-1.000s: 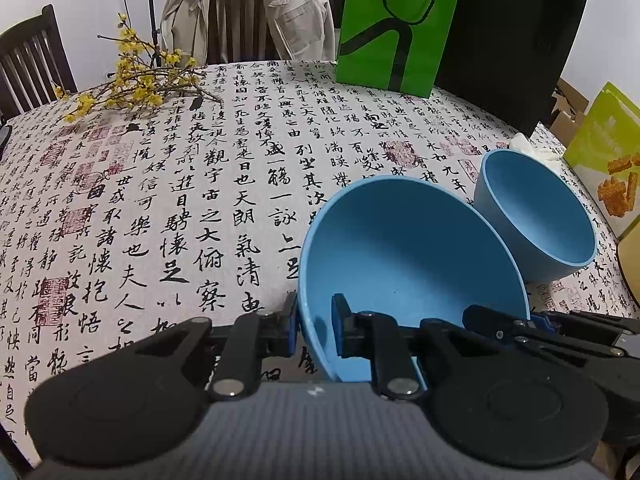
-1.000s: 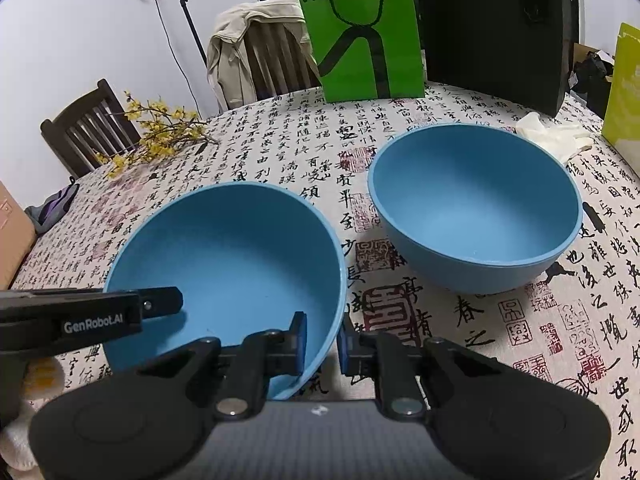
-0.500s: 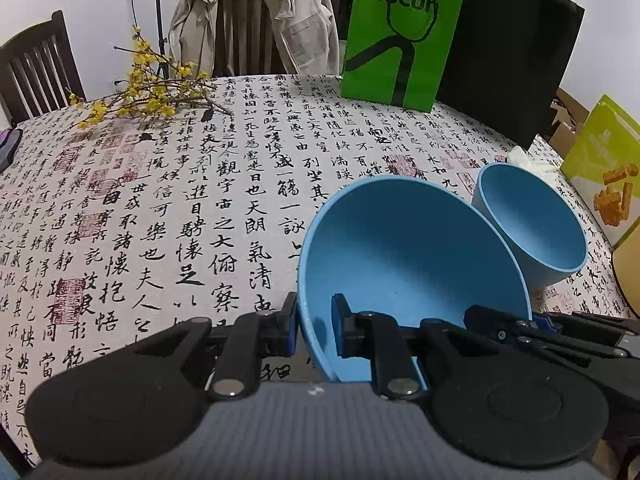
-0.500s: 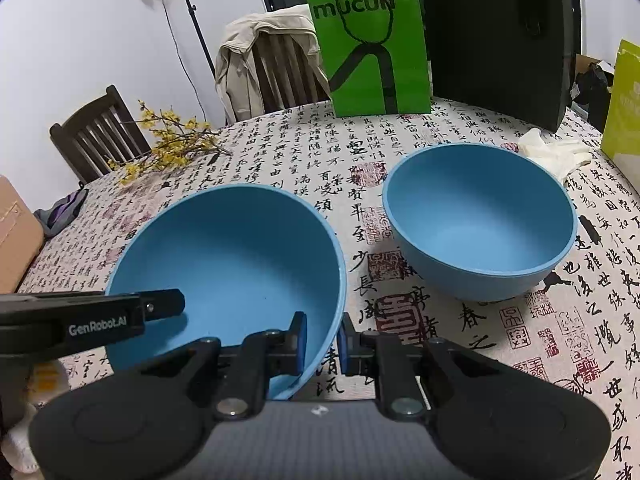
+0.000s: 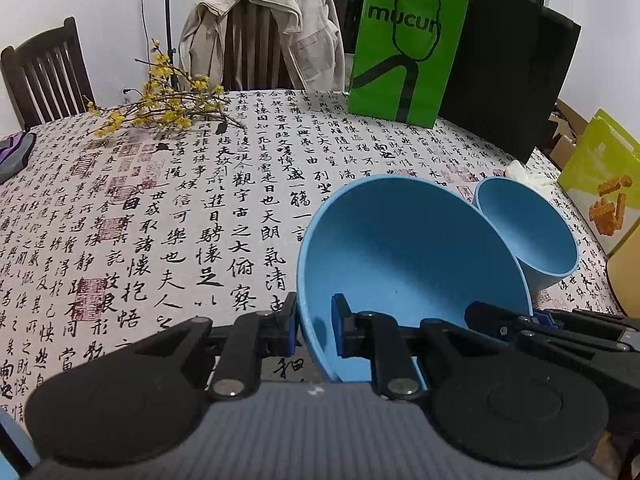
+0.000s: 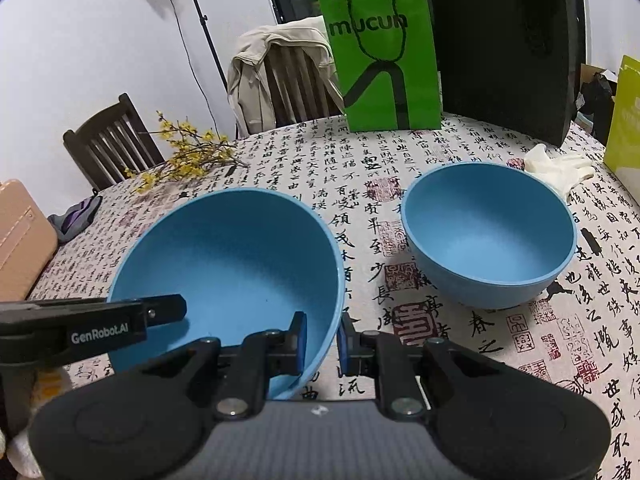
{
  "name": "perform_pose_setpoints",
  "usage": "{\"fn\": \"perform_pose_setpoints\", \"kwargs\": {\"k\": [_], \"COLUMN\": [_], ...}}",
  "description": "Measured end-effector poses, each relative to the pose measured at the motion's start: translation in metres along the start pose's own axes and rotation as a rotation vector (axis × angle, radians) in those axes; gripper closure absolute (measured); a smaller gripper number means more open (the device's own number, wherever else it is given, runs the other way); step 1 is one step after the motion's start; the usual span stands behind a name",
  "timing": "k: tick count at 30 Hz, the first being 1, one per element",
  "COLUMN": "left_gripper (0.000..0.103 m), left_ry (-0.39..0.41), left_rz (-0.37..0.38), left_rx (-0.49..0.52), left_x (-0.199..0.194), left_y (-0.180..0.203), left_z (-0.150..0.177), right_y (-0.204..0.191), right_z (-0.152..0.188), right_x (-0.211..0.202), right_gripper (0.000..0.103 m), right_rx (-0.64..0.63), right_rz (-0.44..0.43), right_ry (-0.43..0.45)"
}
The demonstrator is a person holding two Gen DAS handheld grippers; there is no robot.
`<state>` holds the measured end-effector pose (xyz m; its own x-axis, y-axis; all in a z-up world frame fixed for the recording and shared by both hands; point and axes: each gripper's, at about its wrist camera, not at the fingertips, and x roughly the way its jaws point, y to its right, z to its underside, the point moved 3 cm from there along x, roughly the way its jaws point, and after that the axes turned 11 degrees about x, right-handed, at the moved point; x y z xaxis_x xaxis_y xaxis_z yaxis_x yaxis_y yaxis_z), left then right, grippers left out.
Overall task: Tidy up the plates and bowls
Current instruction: 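Lift the gripped blue bowl off the table with both grippers, then carry the blue bowl with both grippers toward the placed blue bowl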
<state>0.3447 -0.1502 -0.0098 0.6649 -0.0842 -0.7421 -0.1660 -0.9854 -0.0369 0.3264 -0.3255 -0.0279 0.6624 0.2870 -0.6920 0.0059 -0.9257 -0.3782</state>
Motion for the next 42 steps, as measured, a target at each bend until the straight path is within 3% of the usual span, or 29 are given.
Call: {"fn": "perform_pose_setpoints", "kwargs": {"k": [21,42], "left_gripper": [0.086,0.086], "left_ry": [0.075,0.069], "left_rz": [-0.075,-0.05], "left_rx": [-0.006,-0.058], "left_x": [-0.039,-0.05], "left_y": [-0.021,-0.039], "left_z": [0.025,0.033], "right_y": [-0.034,-0.054], "right_z": [0.024,0.026], "right_x": [-0.021,-0.019], "right_gripper": [0.088,0.088], "right_rx": [-0.01,-0.009], "right_rz": [-0.045,-0.009], "right_ry": [0.061,-0.012]}}
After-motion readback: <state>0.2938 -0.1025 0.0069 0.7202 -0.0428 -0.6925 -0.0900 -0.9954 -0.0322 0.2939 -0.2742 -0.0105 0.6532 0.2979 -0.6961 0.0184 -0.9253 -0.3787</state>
